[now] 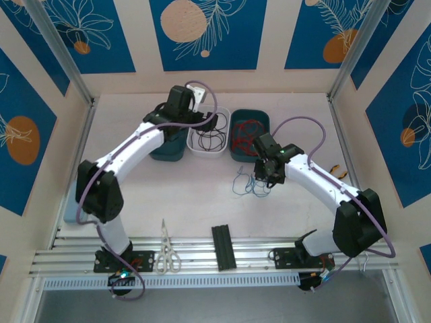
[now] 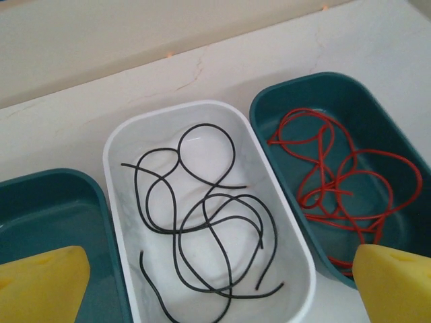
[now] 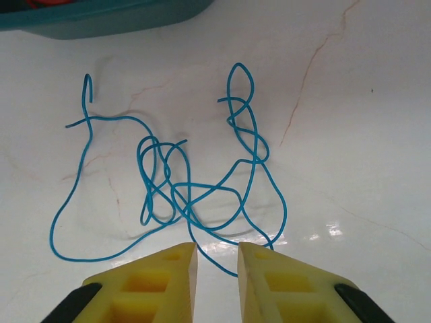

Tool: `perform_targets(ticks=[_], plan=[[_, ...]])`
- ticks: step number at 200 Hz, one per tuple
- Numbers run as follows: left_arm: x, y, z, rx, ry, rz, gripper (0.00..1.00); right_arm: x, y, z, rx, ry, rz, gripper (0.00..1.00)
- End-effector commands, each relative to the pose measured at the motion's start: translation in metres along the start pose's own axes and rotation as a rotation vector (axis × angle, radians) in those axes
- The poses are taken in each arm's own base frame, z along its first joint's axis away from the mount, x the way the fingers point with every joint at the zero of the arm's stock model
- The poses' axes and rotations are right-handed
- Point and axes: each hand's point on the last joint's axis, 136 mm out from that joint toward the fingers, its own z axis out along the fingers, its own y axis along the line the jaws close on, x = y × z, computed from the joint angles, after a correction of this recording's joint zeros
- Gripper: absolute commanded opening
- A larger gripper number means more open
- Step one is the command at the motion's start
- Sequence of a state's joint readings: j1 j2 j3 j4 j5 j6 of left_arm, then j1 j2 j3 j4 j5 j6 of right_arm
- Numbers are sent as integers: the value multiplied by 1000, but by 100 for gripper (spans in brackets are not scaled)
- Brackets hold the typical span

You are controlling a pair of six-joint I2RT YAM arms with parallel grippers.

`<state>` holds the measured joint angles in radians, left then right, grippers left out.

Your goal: Untangle the cables

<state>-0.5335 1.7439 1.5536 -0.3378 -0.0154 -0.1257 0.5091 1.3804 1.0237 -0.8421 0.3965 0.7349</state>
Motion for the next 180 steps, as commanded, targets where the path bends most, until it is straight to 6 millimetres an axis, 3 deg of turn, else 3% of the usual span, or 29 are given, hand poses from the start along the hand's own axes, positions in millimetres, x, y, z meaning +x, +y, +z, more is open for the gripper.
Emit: perform_targets(ticks=[1,40,80,108,131,162,174,180], plan=[[-3,-12,-23,60,-78,-50,100,-2,0,-13,-1,-20,10,24],[25,-14,-63,100,-159,-150,100,7,-2,-9,-5,9,34,44],[86,-18,-75,102,-120,-281,100,24,-13,-5,13,51,113,48],[123,-33,-68,108,-75,-332,100,30,-17,-1,-28,53,173,53],[145,-54,-54,127,-7,-341,100,31,-23,0,-42,46,223,66],[160,-102,-30,213,63,-314,94,34,-30,4,-52,56,277,86],[164,-123,-21,254,88,-289,90,38,-35,7,-45,67,308,99],[166,-133,-17,274,102,-271,89,39,-36,8,-49,72,318,99]])
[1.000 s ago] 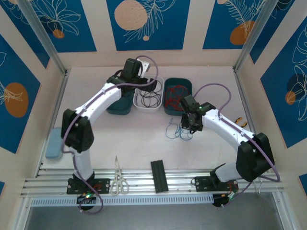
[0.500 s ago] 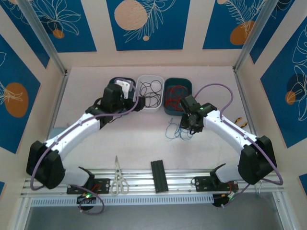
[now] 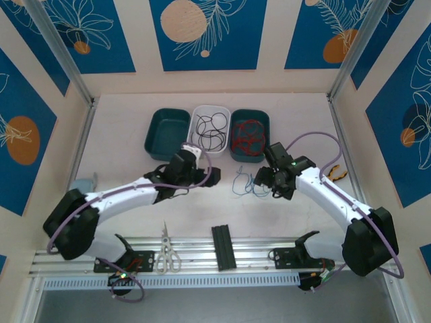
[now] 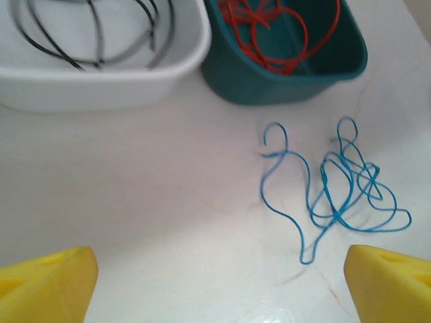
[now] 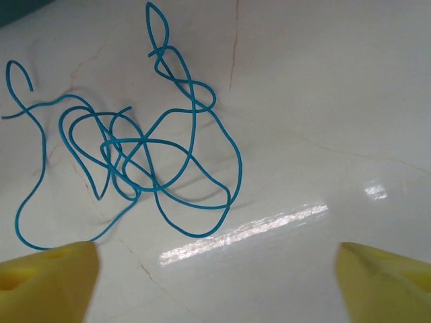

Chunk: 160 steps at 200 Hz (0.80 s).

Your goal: Untangle the cables

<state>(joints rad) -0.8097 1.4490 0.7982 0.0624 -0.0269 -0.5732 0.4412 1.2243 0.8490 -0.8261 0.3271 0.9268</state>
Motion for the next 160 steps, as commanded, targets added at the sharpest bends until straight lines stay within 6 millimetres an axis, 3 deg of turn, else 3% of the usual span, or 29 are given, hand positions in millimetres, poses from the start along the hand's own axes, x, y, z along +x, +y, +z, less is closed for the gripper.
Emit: perform_targets(ticks=[1,25,59,70,106,132,160], plan=[[-5,-42,18,97,-8,20,88,7,-5,3,-19,32,65,99],[16,-63,42,126,74,72,80,9,-10,8,-44,45,109,99],[42,-73,67,138,172,109,62,14,-25,14,-14,69,154,99],[46,-73,72,129,191,125,61,14,-27,16,-10,71,159,99],[56,-66,86,89,237,142,42,13,-25,17,-21,69,152,100],[60,-62,90,69,253,132,40,13,-24,19,-26,71,147,97],[64,-56,92,43,261,132,29,15,-22,23,-34,80,142,94]])
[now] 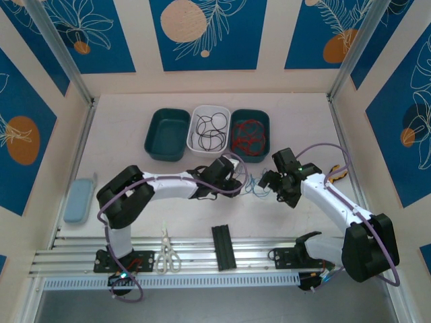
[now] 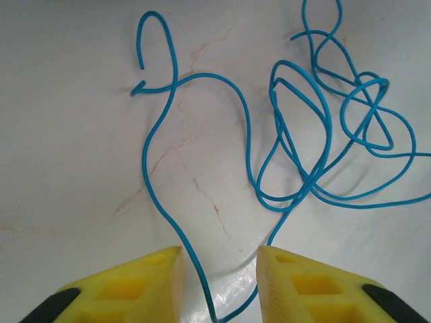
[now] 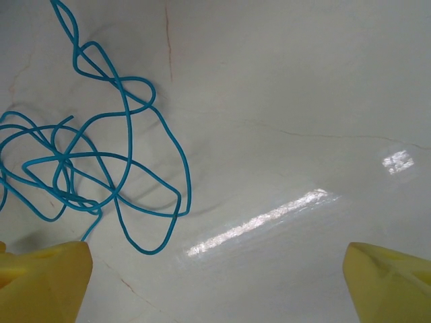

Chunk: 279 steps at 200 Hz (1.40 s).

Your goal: Untangle the cables

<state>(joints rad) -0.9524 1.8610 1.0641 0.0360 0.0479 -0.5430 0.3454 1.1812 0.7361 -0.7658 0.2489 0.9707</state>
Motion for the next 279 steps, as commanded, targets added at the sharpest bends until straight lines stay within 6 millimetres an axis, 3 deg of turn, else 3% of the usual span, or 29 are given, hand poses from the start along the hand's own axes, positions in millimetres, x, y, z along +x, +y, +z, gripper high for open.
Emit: perform_targets(ticks=[1,33,96,144,188,279], plan=[[2,0,5,-20,19,7,29,7,-1,6,-10,33,7,93],[4,4,5,-34,18,-6,16,11,3,12,-19,57,-14,83],[5,6,6,-40,15,-13,5,17,17,19,-1,67,-71,55],[4,6,2,-44,4,-12,0,20,29,23,19,60,-114,48],[0,11,-13,-81,-19,13,0,20,25,29,60,67,-123,41],[-4,26,-49,-167,-62,97,0,18,14,35,134,67,-137,39]])
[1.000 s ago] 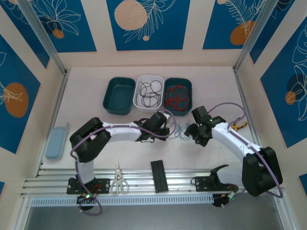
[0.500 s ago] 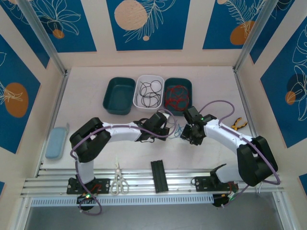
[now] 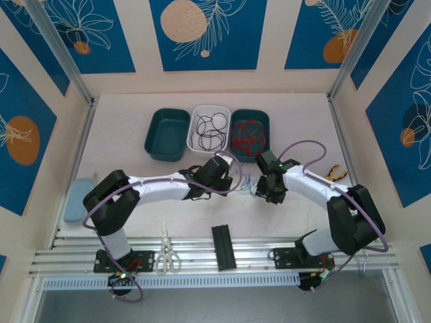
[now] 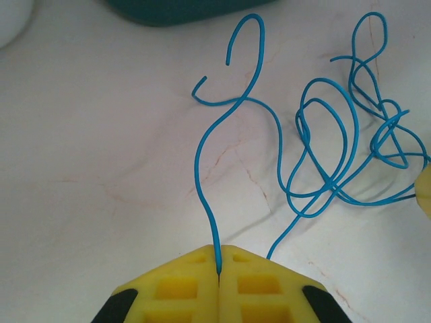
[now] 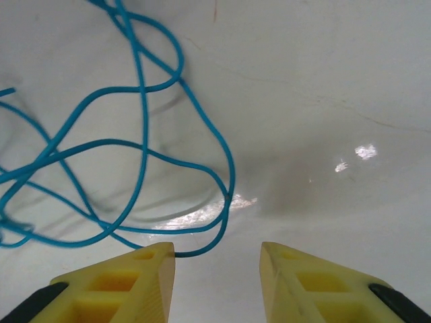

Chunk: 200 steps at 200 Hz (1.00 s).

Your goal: Untangle the cables

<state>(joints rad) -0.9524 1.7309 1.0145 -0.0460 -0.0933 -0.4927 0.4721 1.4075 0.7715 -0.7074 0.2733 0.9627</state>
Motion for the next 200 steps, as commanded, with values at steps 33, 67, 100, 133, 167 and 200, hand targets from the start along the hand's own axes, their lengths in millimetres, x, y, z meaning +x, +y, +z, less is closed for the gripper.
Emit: perform_targets(ticks=[33,67,100,133,167,200], plan=[[9,5,-30,5,-15,81,0,-8,1,-4,35,-16,-11,44],[10,6,-48,28,-48,98,0,-11,8,1,36,-2,-21,44],[8,14,-57,-12,-49,124,0,-12,27,0,10,-1,-65,50],[5,20,-63,-40,-45,137,0,-20,41,-24,47,-74,-146,59],[-2,18,-68,-17,-62,126,0,-22,67,-41,18,-133,-255,80],[-6,14,-70,25,-74,93,0,-14,88,-28,-34,-91,-291,84]])
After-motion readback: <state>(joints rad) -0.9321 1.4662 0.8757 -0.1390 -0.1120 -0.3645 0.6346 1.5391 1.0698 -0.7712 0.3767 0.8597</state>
